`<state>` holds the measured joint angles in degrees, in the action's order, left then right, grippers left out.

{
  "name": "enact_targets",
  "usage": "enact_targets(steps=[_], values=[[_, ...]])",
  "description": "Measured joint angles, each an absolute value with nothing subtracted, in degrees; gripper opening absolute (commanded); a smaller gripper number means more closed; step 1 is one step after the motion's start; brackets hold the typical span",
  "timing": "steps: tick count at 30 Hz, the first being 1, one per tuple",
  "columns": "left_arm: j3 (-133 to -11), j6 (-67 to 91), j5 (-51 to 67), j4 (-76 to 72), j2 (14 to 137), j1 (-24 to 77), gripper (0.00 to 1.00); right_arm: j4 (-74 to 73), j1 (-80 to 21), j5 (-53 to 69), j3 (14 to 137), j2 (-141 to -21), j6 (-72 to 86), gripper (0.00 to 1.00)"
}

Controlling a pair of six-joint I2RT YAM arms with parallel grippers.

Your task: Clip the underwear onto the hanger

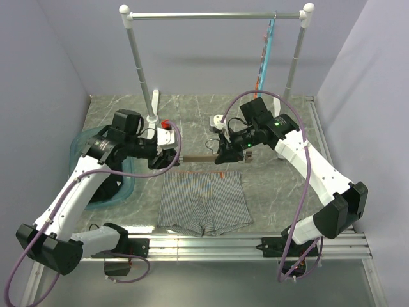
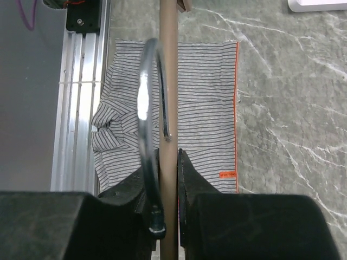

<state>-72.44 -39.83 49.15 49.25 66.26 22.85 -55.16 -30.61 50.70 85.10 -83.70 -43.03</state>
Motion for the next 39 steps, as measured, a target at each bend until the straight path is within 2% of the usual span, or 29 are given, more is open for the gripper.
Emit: enact_targets(steps=[1, 5, 9, 10, 11, 12, 15, 18, 24, 32, 38, 39], values=[[-72.3, -39.9, 49.1, 49.3, 66.2, 22.9, 0.23, -55.2, -30.6, 50.6, 85.1, -83.7, -43.0, 0.0], [-72.3, -39.8, 49.3, 49.3, 66.2, 23.0, 0.01, -55.2, -30.6, 50.4, 85.1, -83.7, -43.8, 0.0], [-72.3, -39.3, 49.3, 49.1, 66.2, 23.0, 0.0, -55.3, -30.6, 50.3, 85.1, -83.7, -44.7, 0.0], [-72.3, -39.0, 49.2, 49.1, 66.2, 23.0, 0.0, -55.3, -30.6, 50.2, 85.1, -83.7, -44.7, 0.03], [-72.3, -38.5, 49.2, 49.0, 66.2, 23.0, 0.0, -55.2, -30.6, 50.2, 85.0, -83.7, -44.7, 0.1], [-72.3, -38.2, 49.2, 48.9, 66.3, 23.0, 0.0, -54.9, -30.6, 50.2, 84.9, -83.6, -44.6, 0.37], [-72.3, -36.5, 49.1, 48.4, 66.6, 23.0, 0.0, -53.2, -30.6, 49.9, 84.0, -83.3, -43.0, 0.74], [-72.3, -34.1, 48.8, 46.9, 67.9, 22.8, 0.0, -50.1, -30.6, 48.7, 82.0, -81.7, -40.5, 0.84], [-72.3, -28.8, 49.6, 43.5, 71.1, 21.7, 0.0, -41.9, -28.9, 44.6, 76.8, -74.3, -34.3, 0.89], [-72.3, -21.5, 49.6, 36.3, 75.7, 19.6, 0.0, -31.9, -25.7, 38.0, 67.4, -60.8, -26.9, 0.89], [-72.2, -18.2, 49.5, 33.4, 80.6, 18.2, 0.0, -30.1, -25.5, 36.4, 65.9, -56.5, -24.3, 0.81], [-72.2, -17.7, 49.6, 33.1, 81.5, 17.8, 0.0, -29.9, -25.5, 37.2, 65.8, -56.0, -24.1, 0.78]])
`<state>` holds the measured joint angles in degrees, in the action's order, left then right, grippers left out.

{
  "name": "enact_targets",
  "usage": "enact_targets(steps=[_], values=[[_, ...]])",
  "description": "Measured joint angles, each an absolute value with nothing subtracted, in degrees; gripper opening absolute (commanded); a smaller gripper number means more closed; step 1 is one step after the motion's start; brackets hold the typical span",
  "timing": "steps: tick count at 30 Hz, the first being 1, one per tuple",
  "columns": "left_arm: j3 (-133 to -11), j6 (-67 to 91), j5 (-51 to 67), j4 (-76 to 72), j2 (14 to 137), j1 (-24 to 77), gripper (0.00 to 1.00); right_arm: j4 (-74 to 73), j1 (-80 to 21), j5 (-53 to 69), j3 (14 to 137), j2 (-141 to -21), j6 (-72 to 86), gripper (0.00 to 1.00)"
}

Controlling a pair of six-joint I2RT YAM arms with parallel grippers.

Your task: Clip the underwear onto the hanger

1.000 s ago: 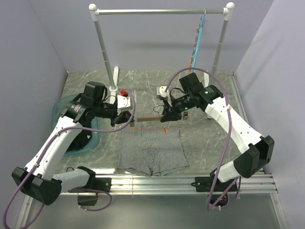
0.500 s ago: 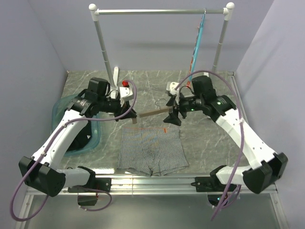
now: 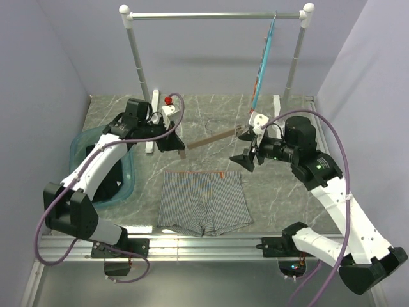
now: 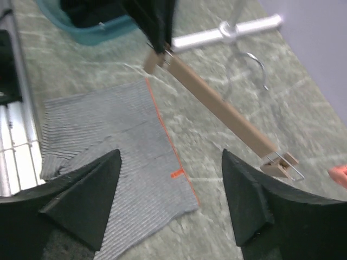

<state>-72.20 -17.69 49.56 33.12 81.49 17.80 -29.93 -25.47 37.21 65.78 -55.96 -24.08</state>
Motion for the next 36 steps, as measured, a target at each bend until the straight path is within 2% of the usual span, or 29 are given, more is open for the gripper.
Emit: enact_targets(steps=[5, 9, 14, 18, 22, 27, 31, 36], values=[[-72.5, -15.4, 49.6, 32.6, 86.0, 15.0, 0.0, -28.4, -28.5, 42.0, 64.5, -55.9, -23.2, 0.67], [-73.4, -13.7, 49.6, 32.4, 88.5, 13.2, 0.0, -26.3, -34.2, 43.0, 61.4, -60.6, -23.7, 0.63], [-75.9, -12.7, 49.6, 32.3, 90.3, 11.8, 0.0, -20.9, -38.7, 41.9, 59.8, -74.6, -21.9, 0.54], [-76.6, -12.3, 49.6, 32.3, 90.8, 10.1, 0.0, -17.5, -40.3, 39.2, 63.2, -88.5, -19.2, 0.51], [-76.6, -11.9, 49.6, 32.3, 90.9, 8.3, 0.0, -12.8, -41.6, 35.2, 68.3, -98.8, -17.3, 0.52], [-76.6, -11.7, 49.6, 32.4, 90.9, 7.1, 0.0, -9.3, -45.0, 30.7, 70.8, -103.9, -16.1, 0.55], [-76.6, -11.5, 49.6, 32.3, 91.2, 6.6, 0.0, -7.5, -46.6, 27.9, 73.1, -107.5, -15.8, 0.65], [-77.0, -11.2, 49.7, 32.3, 92.5, 6.0, 0.0, -7.7, -46.7, 25.3, 75.9, -112.0, -15.6, 0.71]])
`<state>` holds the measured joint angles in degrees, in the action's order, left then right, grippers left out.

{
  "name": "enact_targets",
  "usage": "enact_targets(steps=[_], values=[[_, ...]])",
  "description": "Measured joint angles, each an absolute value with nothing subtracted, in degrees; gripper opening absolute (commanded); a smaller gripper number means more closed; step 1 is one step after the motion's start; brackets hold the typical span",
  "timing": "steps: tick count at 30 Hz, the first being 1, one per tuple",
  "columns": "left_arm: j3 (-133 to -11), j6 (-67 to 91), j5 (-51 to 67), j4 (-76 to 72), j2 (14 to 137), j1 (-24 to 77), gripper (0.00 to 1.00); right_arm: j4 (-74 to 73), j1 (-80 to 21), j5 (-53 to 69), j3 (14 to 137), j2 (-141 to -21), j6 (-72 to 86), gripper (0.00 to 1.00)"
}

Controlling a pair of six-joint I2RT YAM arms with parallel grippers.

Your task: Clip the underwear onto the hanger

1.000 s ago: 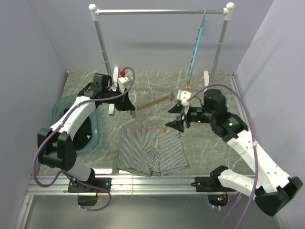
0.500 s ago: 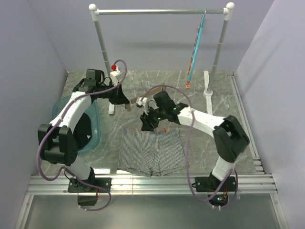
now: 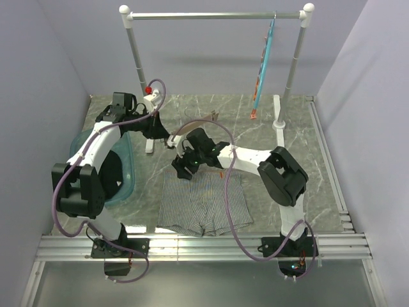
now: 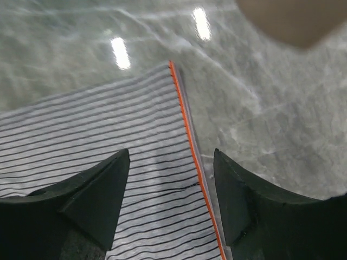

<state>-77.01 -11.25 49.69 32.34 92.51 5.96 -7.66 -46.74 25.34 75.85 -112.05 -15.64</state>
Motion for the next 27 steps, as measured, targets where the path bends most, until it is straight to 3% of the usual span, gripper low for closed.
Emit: enact_targets(steps=[9, 18, 24, 26, 27], values=[[-77.0, -11.3, 49.7, 32.4, 93.3, 5.5, 0.0, -9.1, -46.8, 19.8, 76.6, -115.4, -14.5, 0.71], [-77.0, -11.5, 49.6, 32.4, 93.6, 4.2, 0.0, -9.5, -48.4, 15.6, 76.9, -117.1, -14.9, 0.63], [-77.0, -12.7, 49.6, 33.0, 93.6, 3.9, 0.0, -8.1, -49.7, 13.4, 76.4, -117.2, -15.1, 0.43], [-77.0, -13.3, 49.7, 34.0, 93.6, 3.9, 0.0, -6.7, -50.0, 13.4, 75.7, -117.0, -15.1, 0.25], [-77.0, -13.9, 49.7, 34.8, 93.6, 3.9, 0.0, -5.5, -50.1, 13.6, 74.8, -116.7, -15.2, 0.1]])
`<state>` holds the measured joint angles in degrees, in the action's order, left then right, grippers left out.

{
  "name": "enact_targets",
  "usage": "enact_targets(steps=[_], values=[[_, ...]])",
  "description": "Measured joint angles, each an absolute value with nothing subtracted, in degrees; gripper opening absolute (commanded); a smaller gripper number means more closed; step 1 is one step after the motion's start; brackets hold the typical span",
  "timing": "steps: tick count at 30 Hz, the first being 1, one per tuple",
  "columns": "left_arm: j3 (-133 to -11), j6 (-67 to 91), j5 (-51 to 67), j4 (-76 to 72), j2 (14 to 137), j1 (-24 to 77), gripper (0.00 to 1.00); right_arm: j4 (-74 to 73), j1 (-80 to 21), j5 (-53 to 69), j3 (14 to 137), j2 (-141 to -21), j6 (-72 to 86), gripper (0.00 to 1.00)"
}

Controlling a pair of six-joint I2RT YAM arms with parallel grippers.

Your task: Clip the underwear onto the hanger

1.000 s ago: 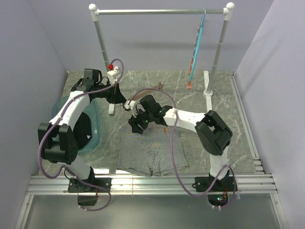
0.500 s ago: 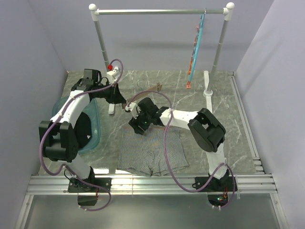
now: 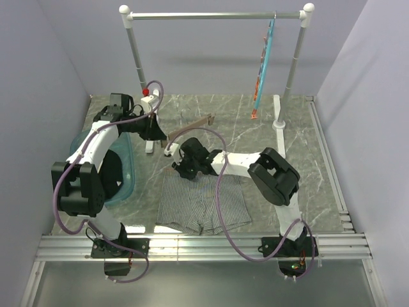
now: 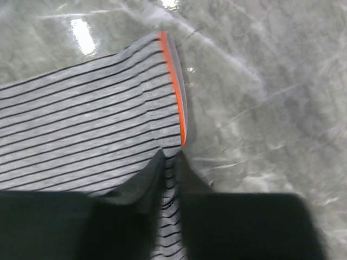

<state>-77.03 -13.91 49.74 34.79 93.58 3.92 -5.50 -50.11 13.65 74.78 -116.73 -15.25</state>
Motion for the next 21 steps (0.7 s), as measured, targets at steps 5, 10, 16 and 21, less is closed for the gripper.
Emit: enact_targets(steps=[5, 10, 16, 21], values=[[-76.2, -17.0, 50.3, 37.5, 93.6, 3.9, 0.0, 0.6, -50.5, 13.6, 68.7, -113.8, -17.0, 0.0], [-74.1, -20.8, 50.7, 40.9, 94.3, 3.9, 0.0, 4.2, -50.9, 13.5, 65.1, -112.0, -20.2, 0.0], [-73.7, -24.7, 52.2, 43.4, 97.1, 3.9, 0.0, 10.4, -52.7, 11.1, 58.0, -108.4, -26.1, 0.0], [-73.7, -26.8, 52.9, 44.0, 100.1, 3.9, 0.0, 18.5, -55.4, 8.3, 51.3, -106.0, -31.0, 0.0]])
